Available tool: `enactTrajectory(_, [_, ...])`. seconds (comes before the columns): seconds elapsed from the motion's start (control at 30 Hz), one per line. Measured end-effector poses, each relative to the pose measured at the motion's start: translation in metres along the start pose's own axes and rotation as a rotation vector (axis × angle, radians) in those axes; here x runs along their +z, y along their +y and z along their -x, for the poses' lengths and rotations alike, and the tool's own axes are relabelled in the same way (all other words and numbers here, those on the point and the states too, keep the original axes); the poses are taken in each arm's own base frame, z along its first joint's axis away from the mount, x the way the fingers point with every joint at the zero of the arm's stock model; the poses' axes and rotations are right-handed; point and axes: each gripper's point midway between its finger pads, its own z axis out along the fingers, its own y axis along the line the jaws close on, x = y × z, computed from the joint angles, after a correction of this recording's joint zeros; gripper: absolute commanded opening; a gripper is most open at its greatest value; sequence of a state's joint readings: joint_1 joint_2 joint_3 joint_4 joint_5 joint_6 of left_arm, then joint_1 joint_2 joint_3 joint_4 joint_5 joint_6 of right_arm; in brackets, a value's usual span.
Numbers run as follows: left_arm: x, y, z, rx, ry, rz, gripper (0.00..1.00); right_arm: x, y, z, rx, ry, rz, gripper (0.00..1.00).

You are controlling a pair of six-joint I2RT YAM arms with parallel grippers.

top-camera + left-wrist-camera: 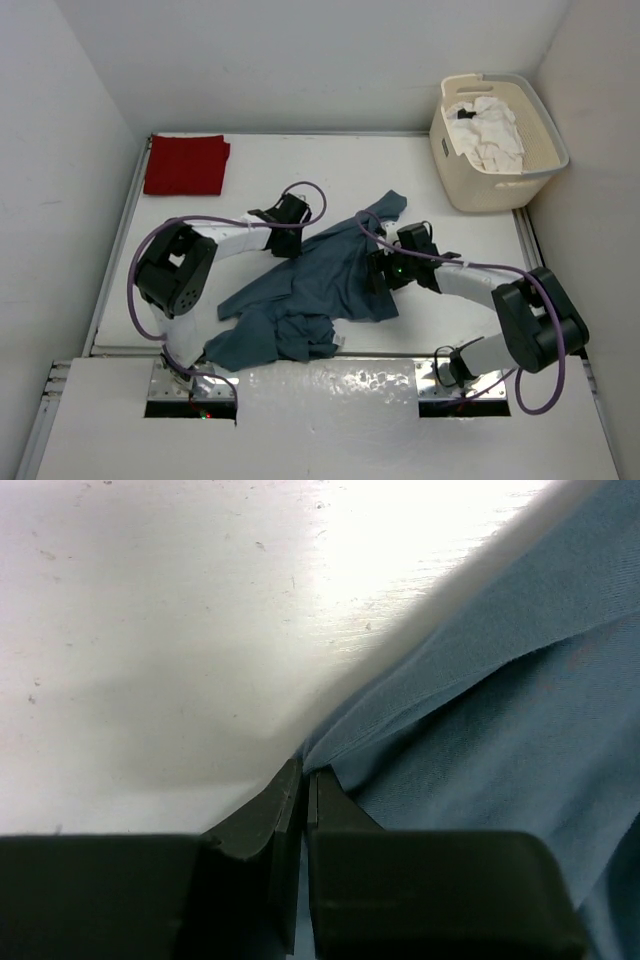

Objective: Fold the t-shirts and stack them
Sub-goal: Flatten out the tshirt

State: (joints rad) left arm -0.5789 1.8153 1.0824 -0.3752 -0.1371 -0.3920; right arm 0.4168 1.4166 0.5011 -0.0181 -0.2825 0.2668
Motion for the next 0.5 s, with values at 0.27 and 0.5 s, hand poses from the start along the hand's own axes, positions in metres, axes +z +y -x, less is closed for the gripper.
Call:
enactTrajectory(0.27, [-0.006, -0.005, 0.02, 0.004, -0.049, -0.004, 0.0, 0.016, -0.01, 0.013, -0.01, -0.002, -0.065, 0.0])
enactTrajectory(0.5, [-0.052, -0.002, 0.078, -0.022, -0.222, 0.056, 0.0, -0.024, -0.054, 0.037, -0.039, -0.084, -0.388, 0.0])
